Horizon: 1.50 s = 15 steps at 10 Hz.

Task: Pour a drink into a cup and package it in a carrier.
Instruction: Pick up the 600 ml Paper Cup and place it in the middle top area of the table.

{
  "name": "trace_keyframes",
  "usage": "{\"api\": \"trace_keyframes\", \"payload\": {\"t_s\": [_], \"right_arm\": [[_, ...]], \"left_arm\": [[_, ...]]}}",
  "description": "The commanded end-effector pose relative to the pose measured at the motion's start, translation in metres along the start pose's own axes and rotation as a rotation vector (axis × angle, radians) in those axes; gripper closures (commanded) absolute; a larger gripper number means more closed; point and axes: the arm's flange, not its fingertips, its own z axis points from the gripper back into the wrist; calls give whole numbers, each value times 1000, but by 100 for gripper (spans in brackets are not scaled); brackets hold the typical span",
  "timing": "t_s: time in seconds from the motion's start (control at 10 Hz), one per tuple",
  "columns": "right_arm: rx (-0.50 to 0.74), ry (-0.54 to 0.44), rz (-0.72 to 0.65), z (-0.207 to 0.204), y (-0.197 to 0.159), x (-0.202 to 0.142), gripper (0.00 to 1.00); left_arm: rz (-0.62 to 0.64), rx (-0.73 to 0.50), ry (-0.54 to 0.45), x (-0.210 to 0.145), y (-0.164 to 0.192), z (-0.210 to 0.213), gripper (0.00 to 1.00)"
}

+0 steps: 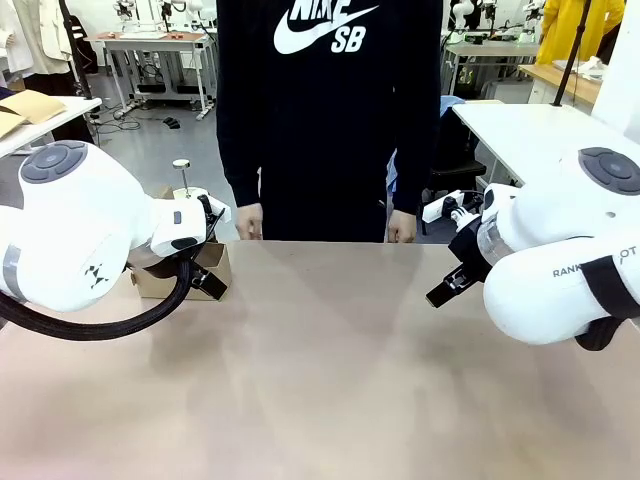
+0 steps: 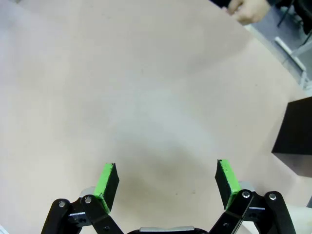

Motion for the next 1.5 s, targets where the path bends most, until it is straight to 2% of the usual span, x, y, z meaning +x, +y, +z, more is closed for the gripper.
{"api": "trace_keyframes", "payload": {"t_s": [0.0, 0.3, 0.5, 0.6, 0.8, 1.0, 1.1, 1.4], "right_arm": [[0, 0, -1, 0, 0, 0, 0], [0, 0, 0, 0, 0, 0, 0], [72, -75, -35, 16, -81, 25, 0], [88, -86, -38, 24, -111, 28, 0], [164, -172, -31, 59, -192, 12, 0], [253, -378, -53, 96, -255, -50, 0], [251, -475, -18, 110, -269, -79, 0], [137, -804, 116, 121, -271, -168, 0]], "left_arm": [[-1, 0, 0, 0, 0, 0, 0], [-1, 0, 0, 0, 0, 0, 0], [-1, 0, 0, 0, 0, 0, 0], [-1, 0, 0, 0, 0, 0, 0], [-1, 0, 0, 0, 0, 0, 0], [-1, 0, 0, 0, 0, 0, 0], [-1, 0, 0, 0, 0, 0, 0], [-1, 0, 0, 0, 0, 0, 0]]}}
